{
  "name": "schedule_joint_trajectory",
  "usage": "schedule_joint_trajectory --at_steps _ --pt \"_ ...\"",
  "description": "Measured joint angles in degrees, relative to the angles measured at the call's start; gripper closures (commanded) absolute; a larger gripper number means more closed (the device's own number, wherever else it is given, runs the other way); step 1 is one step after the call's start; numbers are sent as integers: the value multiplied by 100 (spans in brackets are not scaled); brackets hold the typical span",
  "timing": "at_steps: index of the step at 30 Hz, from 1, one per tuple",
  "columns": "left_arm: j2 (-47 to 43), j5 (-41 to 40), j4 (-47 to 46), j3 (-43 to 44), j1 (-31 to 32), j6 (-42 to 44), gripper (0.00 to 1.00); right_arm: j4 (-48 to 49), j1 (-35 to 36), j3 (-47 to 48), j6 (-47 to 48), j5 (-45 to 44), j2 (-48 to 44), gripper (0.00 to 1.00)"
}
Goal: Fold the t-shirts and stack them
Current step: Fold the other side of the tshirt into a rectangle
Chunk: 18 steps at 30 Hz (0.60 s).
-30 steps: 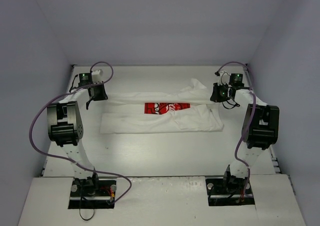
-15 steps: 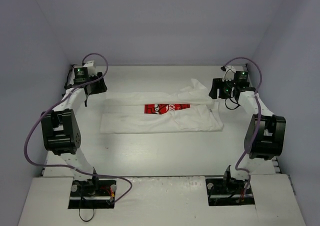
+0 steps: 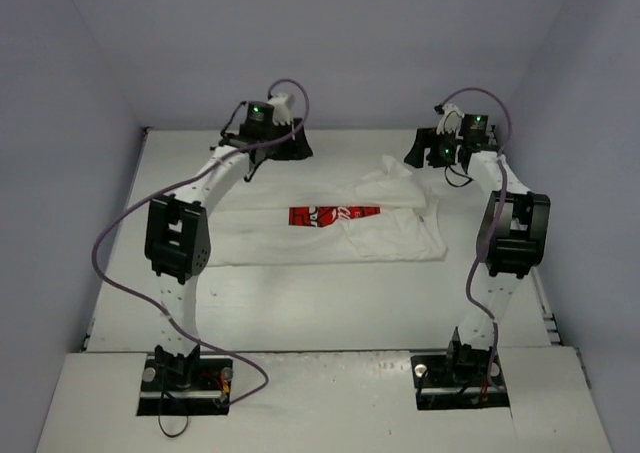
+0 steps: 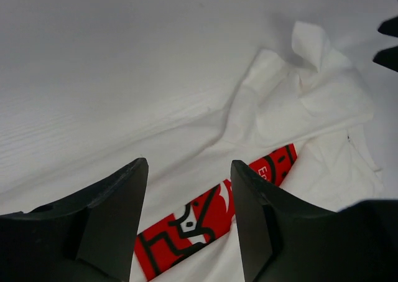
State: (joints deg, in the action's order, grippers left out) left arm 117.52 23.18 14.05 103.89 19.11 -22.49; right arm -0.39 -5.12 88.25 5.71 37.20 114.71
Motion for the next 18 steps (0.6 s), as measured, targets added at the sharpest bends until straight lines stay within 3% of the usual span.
schedule_joint_trajectory --at_steps 11,18 --pt "1485 545 113 787 787 -429 48 -137 392 1159 195 706 1382 28" --pt "1503 570 99 756 847 -471 48 -95 448 1613 191 831 1695 52"
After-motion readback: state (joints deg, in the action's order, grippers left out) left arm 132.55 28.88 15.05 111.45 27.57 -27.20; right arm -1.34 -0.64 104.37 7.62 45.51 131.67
